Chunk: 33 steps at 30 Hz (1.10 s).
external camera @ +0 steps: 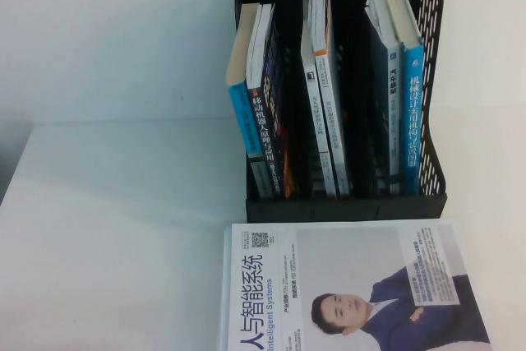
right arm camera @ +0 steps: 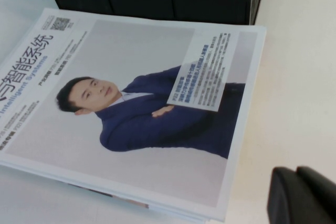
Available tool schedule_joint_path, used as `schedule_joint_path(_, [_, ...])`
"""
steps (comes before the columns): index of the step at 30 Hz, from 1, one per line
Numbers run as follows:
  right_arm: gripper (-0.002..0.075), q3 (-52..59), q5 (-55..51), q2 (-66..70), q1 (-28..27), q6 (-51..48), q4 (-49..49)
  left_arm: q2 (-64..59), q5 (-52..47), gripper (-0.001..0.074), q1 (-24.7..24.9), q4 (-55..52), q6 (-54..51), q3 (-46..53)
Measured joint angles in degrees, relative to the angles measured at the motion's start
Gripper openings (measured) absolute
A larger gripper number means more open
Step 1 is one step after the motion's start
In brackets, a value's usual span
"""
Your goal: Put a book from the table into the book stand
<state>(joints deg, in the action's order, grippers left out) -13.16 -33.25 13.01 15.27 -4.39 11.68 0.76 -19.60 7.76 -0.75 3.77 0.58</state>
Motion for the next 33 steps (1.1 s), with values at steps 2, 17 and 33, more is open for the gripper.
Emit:
schedule_joint_path(2, [-0.0002,0.0,0.0,0.0,0.0,0.0,0.0,0.0,0.0,-0.0001,0.0,0.0,0.0,0.0])
schedule_joint_path(17, [-0.0002,6.48,17.45,-4.53,-3.08,0.0,-7.66,0.0,0.0,-0.0001,-0.12,0.09,0.0,0.0])
schedule_joint_path(33, [-0.0001,14.55,14.11,-13.66,-16.51,-0.76,-7.86,0.0,0.0,-0.0001,-0.23,-0.01,0.0,0.0])
